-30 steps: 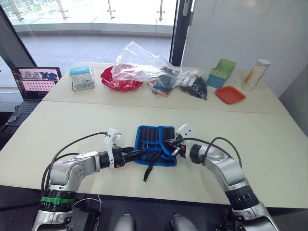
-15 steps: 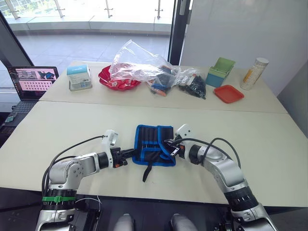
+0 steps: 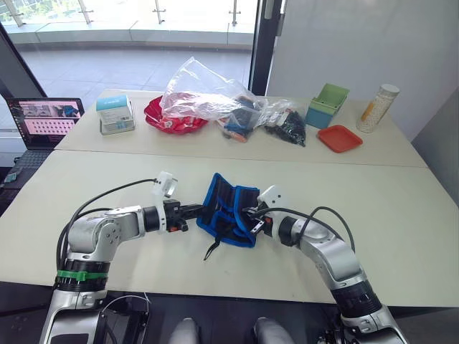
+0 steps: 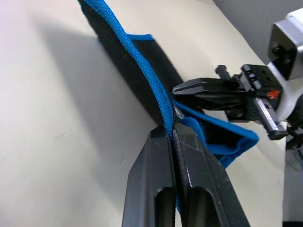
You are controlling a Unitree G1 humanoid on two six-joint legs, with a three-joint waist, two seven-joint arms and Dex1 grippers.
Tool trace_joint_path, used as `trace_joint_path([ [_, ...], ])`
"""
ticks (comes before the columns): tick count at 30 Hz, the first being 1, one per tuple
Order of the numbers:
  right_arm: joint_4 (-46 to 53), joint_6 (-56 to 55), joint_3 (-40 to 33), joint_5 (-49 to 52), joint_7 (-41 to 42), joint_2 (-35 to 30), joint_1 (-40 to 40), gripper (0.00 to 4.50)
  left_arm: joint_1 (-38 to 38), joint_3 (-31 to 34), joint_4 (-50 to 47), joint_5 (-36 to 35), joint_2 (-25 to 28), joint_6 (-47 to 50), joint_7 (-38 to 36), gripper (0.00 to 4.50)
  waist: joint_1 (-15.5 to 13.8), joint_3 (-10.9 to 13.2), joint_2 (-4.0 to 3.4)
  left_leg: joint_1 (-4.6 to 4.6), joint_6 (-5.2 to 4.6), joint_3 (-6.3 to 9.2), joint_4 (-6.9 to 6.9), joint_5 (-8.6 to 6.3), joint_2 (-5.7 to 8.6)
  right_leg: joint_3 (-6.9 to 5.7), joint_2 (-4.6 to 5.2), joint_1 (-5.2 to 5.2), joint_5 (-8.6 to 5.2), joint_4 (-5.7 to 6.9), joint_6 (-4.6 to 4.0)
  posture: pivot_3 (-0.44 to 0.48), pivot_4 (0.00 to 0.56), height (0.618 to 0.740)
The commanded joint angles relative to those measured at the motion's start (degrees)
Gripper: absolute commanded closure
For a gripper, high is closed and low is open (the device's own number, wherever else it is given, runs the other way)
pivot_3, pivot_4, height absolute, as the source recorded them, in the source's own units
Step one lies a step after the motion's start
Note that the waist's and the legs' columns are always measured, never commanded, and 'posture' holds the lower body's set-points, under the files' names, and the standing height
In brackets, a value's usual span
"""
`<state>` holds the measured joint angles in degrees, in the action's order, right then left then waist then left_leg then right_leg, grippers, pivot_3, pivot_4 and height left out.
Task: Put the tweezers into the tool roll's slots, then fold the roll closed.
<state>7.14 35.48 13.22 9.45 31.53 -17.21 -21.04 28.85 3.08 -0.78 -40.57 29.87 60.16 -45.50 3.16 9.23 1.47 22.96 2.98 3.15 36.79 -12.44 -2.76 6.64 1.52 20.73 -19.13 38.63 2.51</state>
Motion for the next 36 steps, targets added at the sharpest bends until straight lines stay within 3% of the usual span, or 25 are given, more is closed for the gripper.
trace_joint_path([
  [1,-1.2,3.5,4.5,-0.8,0.7,0.7,2.3,4.5,2.4,-2.5,-0.7,0.4,-1.5,-1.6,-1.5,4.47,0.1,0.0,0.0,0.0,0.0,-0.01,0.0,0.0,0.0,0.0,0.0,0.0,0.0,-0.01,0.0,0.0,0.15,0.717],
  [9,-0.7,5.1,5.0,-1.6,-0.1,1.6,2.9,4.5,6.8,-6.4,3.0,1.7,-7.5,-2.3,-1.4,4.47,0.8,0.0,0.0,0.0,0.0,0.01,-0.02,0.0,-0.01,0.01,-0.05,0.01,0.0,0.0,0.0,0.0,0.15,0.717],
  [15,-0.4,5.6,3.1,-1.1,-0.8,1.5,3.3,4.5,5.4,-8.4,4.5,3.2,-11.2,-2.3,0.0,4.47,0.8,0.0,0.0,0.0,-0.01,0.01,-0.03,0.0,-0.01,0.03,-0.04,0.01,0.0,-0.01,0.0,0.0,0.15,0.717],
  [19,-0.1,5.8,2.6,-1.1,-0.9,1.2,3.8,4.5,5.4,-6.7,3.9,2.0,-12.3,-1.3,0.4,4.47,0.7,0.0,0.0,0.02,-0.01,0.01,-0.03,0.0,0.0,0.05,-0.04,0.01,0.0,-0.01,0.0,0.0,0.15,0.717],
  [26,0.4,5.6,3.4,-1.5,-0.4,0.7,4.1,4.5,6.3,1.0,3.6,-2.1,-4.9,1.3,-3.0,4.47,0.8,0.0,0.0,0.04,-0.01,0.03,-0.03,0.0,0.0,0.04,-0.04,0.02,0.0,-0.03,0.0,0.0,0.15,0.717],
  [30,1.0,4.4,4.8,-2.4,0.5,-0.5,3.7,4.5,3.4,2.3,4.8,-0.7,0.4,-0.5,-4.7,4.47,0.7,0.0,-0.01,0.05,0.0,0.03,-0.03,0.0,0.0,0.02,-0.03,0.03,0.0,-0.06,0.0,0.0,0.15,0.717],
  [36,3.1,1.2,4.9,-1.7,1.7,-0.9,4.9,4.5,-1.4,1.3,1.8,0.4,1.3,-2.5,-4.1,4.47,0.5,0.0,-0.01,0.16,0.0,0.04,-0.03,0.0,0.0,0.0,0.0,0.13,0.0,-0.06,0.0,0.0,0.15,0.717],
])
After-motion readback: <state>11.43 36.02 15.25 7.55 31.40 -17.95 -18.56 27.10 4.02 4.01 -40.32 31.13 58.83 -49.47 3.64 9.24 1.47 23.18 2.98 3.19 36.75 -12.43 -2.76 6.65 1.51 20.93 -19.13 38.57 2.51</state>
